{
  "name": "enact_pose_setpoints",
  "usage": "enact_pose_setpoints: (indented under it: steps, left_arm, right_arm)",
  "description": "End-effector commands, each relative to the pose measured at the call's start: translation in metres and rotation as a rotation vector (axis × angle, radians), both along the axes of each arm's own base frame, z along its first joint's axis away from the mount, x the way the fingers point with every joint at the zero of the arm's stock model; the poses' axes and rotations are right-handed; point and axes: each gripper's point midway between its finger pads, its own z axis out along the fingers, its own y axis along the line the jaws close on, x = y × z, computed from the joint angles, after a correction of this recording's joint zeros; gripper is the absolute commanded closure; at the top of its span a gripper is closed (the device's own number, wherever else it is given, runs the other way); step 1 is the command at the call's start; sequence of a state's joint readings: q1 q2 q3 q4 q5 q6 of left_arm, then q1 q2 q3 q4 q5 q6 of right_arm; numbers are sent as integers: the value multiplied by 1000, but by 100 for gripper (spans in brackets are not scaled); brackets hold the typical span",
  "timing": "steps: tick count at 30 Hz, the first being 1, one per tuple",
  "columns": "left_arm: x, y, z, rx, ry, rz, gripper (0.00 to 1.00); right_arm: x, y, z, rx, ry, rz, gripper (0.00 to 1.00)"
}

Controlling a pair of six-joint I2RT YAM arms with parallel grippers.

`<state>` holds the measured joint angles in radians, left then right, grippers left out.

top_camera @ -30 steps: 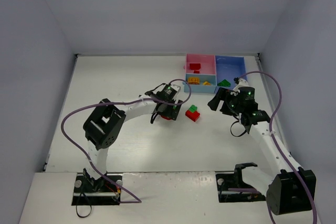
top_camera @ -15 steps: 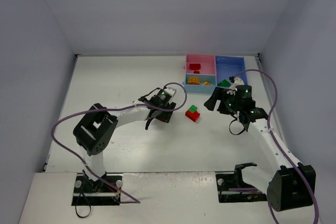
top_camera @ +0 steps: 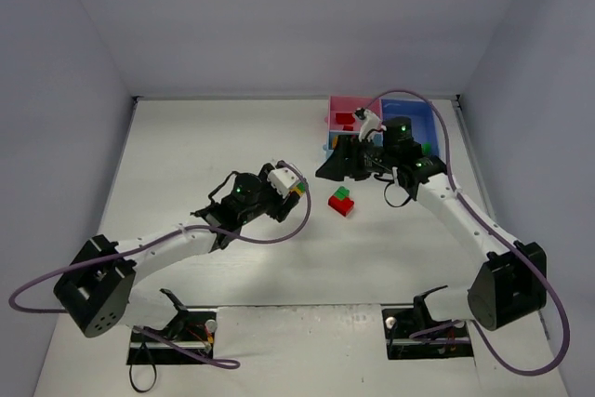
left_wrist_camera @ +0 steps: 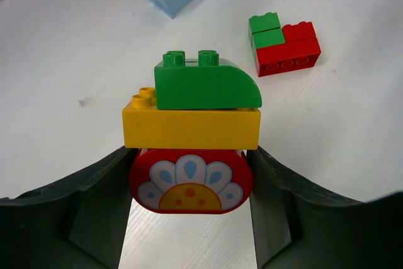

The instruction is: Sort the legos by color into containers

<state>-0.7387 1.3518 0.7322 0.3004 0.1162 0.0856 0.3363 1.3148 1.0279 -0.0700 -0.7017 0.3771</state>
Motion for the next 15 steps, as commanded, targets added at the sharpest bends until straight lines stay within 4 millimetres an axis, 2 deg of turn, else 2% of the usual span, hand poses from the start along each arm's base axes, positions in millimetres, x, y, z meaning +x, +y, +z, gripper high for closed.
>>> enact_pose_setpoints:
  steps: [1, 7, 11, 15]
  left_arm:
    - [5, -11, 65, -89, -250, -88, 84]
    - [-6, -6, 85, -86, -340, -136, 84]
    - [-12, -6, 89, -104, -351, -153, 84]
    - [-16, -5, 90, -111, -354, -167, 84]
  right_arm:
    - [-4, 29, 36, 78, -76, 125, 27]
    - [-10, 57, 22, 58, -41, 195, 27]
    - [-12, 66, 14, 39, -35, 209, 28]
    - [-9, 70, 15, 37, -48, 206, 32]
